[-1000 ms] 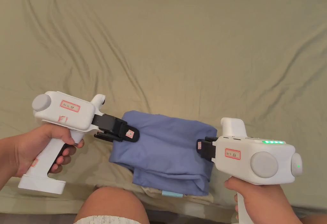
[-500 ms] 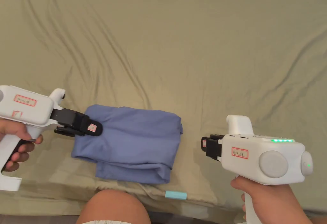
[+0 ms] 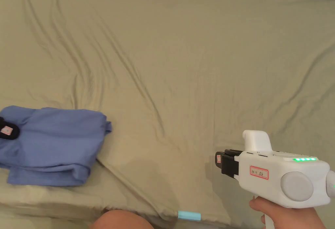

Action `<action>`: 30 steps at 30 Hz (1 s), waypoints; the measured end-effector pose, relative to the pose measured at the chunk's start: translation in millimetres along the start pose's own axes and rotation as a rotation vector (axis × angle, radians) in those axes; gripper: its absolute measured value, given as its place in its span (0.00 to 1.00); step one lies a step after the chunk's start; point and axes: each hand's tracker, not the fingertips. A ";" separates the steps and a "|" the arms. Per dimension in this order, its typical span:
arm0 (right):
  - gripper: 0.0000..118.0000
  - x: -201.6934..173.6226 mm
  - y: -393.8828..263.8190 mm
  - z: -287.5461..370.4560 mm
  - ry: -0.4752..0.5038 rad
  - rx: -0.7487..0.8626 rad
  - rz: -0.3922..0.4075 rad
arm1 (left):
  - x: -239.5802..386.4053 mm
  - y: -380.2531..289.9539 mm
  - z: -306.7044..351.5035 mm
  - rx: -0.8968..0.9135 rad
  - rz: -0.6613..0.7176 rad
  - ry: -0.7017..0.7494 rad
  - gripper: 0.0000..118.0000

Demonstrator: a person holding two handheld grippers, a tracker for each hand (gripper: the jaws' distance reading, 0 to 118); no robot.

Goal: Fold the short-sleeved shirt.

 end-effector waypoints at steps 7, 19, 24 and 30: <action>0.00 -8.0 3.6 -2.2 -0.003 -0.001 0.014 | -50.2 20.2 42.5 -0.014 0.015 0.157 0.10; 0.00 -8.0 8.5 -4.8 0.002 0.001 0.011 | -60.1 14.1 13.3 -0.003 0.028 0.236 0.28; 0.00 -7.3 12.1 1.1 0.009 0.015 0.013 | -58.7 1.5 33.1 0.042 0.014 0.277 0.48; 0.00 1.7 16.8 18.1 0.041 0.061 0.003 | -23.2 -35.3 77.9 0.159 -0.038 0.342 0.76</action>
